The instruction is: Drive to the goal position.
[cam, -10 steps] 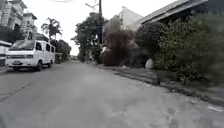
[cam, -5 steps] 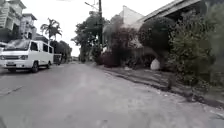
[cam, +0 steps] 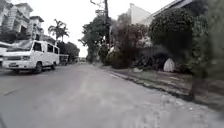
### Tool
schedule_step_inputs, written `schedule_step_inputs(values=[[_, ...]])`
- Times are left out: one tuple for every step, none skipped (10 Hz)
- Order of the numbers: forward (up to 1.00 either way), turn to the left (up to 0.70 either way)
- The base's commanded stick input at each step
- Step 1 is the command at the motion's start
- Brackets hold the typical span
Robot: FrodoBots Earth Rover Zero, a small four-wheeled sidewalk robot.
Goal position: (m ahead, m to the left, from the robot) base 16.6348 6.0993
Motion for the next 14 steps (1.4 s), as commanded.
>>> schedule_step_inputs(values=[[1.00, 0.05], [1.00, 0.00], [1.00, 0.00], [1.00, 0.01], [1.00, 0.07], [1.00, 0.03], [1.00, 0.04], [1.00, 0.38], [1.00, 0.40], [1.00, 0.40], [1.00, 0.39], [1.00, 0.00], [1.00, 0.06], [1.00, 0.01]])
